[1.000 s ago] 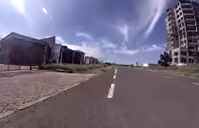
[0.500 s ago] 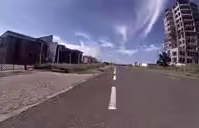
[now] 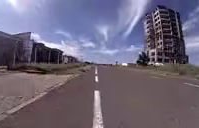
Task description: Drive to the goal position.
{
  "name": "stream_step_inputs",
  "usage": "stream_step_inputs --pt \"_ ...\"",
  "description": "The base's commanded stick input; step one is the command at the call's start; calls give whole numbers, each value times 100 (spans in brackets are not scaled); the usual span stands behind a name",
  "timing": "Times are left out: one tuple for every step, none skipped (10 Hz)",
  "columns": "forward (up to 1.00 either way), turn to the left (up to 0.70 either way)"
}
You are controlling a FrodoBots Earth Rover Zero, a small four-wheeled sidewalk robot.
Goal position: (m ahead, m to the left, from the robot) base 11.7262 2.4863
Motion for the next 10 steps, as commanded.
stream_step_inputs --pt "100 -35" --pt "100 -30" --pt "100 -25" --pt "100 -21" --pt "100 0" --pt "100 0" --pt "100 0" --pt "100 0" --pt "100 0" --pt "100 0"
